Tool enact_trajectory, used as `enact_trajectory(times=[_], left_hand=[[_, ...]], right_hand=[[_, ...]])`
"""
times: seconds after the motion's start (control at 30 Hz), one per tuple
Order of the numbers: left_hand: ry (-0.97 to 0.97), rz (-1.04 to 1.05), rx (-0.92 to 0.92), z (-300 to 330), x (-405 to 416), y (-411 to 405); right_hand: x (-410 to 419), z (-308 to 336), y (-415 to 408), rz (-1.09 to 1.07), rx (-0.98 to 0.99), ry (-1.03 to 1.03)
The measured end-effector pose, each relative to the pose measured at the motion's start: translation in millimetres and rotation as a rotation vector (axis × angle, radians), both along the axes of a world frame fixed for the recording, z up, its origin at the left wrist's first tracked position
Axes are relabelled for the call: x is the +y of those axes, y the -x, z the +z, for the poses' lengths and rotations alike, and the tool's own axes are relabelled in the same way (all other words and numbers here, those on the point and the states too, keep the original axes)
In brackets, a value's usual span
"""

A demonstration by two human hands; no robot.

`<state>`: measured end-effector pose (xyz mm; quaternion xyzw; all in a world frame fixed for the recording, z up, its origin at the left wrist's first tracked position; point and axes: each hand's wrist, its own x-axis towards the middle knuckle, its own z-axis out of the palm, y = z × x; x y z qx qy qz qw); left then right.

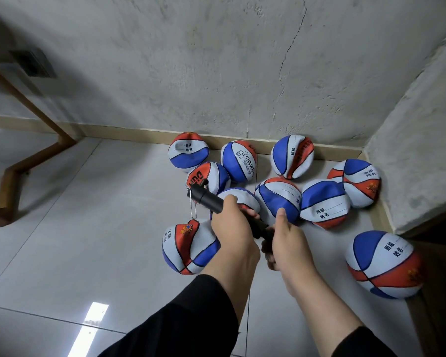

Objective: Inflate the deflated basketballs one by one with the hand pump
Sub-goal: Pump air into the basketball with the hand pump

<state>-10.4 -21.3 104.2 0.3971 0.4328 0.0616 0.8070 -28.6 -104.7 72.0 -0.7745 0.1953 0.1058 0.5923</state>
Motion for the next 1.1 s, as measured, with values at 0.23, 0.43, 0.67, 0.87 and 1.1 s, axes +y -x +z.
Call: enact_trajectory(times=[0.23, 0.43, 0.67, 0.87, 1.1], left_hand=[[-0.048, 0.105, 0.044, 3.5, 48.3, -18.6], [-0.035, 0.088, 0.065, 1.7, 22.2, -3.0], [0.004, 0.052, 0.068, 2.6, -6.3, 8.9], [0.001, 0.033, 0.064, 10.6, -2.9, 5.2], [-0.057, 0.095, 0.102, -2.2, 28.6, -13.0]], right_hand=[[-32.8, 3.2, 4.0, -0.109, 0.093, -0.035], [-17.6, -1.6, 3.0, -0.069, 0.083, 0.011], [0.5, 5.6, 2.8, 0.026, -0.044, 0.101], [-11.1, -0.4, 4.2, 0.010, 0.034, 0.016], [-29.6, -2.6, 1.1, -0.056, 0.144, 0.009]])
